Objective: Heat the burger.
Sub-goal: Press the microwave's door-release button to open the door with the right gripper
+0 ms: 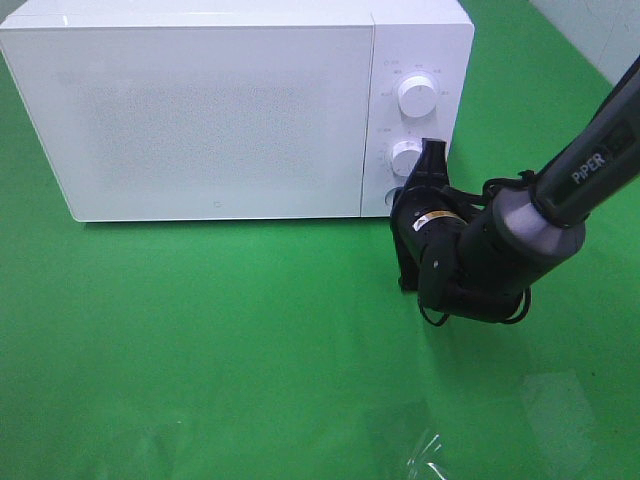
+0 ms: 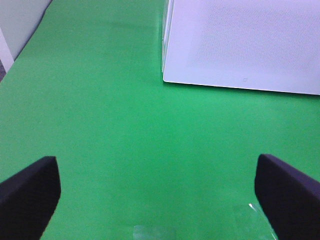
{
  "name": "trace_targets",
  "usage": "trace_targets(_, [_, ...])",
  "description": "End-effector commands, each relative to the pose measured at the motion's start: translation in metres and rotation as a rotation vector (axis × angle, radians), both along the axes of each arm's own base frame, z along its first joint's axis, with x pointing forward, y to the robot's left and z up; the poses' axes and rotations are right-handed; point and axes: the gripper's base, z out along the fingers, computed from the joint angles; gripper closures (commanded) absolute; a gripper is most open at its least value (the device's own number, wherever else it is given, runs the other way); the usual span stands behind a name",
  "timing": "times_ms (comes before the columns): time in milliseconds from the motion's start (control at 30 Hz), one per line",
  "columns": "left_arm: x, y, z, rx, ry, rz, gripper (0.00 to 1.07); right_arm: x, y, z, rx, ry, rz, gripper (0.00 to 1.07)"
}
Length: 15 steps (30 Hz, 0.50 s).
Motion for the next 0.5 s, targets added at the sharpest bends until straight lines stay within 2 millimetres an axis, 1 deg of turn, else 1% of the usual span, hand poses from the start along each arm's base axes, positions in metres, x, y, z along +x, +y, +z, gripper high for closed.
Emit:
trace_targets(33, [0.0, 0.0, -0.001, -0.003, -0.001, 0.002, 0.09, 0.016, 0.001, 0.024, 0.013, -0.155, -0.038, 1.07])
trace_targets(67, [0.0, 0.0, -0.001, -0.003, -0.001, 0.002, 0.09, 0.016, 0.001, 0.024, 0.013, -0.155, -0.038, 1.07])
trace_targets(133, [0.0, 0.0, -0.001, -0.003, -0.001, 0.002, 0.09, 0.022, 0.005, 0.031, 0.014, -0.189, -0.041, 1.07])
trace_targets(167, [0.0, 0.0, -0.001, -0.003, -0.001, 0.002, 0.09, 0.022, 0.005, 0.031, 0.014, -0.189, -0.041, 1.07])
trace_targets(200, [0.0, 0.0, -0.001, -0.003, -0.001, 0.002, 0.09, 0.026, 0.002, 0.035, -0.005, -0.215, -0.048, 1.07])
trace_targets(300, [0.0, 0.0, -0.001, -0.003, -0.001, 0.002, 0.09, 0.027, 0.003, 0.036, -0.011, -0.219, -0.043, 1.07])
trace_targets(367, [0.0, 0.0, -0.001, -0.003, -0.001, 0.002, 0.09, 0.036, 0.0, 0.04, -0.035, -0.242, -0.051, 1.07])
trace_targets(400, [0.0, 0.0, -0.001, -0.003, -0.001, 0.002, 0.09, 0.036, 0.0, 0.04, -0.035, -0.242, -0.051, 1.07])
trace_targets(433, [0.0, 0.0, -0.001, -0.003, -0.001, 0.002, 0.09, 0.042, -0.001, 0.04, -0.035, -0.253, -0.057, 1.07])
trace_targets(467, [0.0, 0.0, -0.001, -0.003, -0.001, 0.002, 0.09, 0.042, -0.001, 0.04, -0.035, -0.253, -0.057, 1.07])
trace_targets(500, [0.0, 0.0, -0.001, -0.003, -0.001, 0.002, 0.09, 0.048, -0.001, 0.04, -0.033, -0.262, -0.055, 1.07])
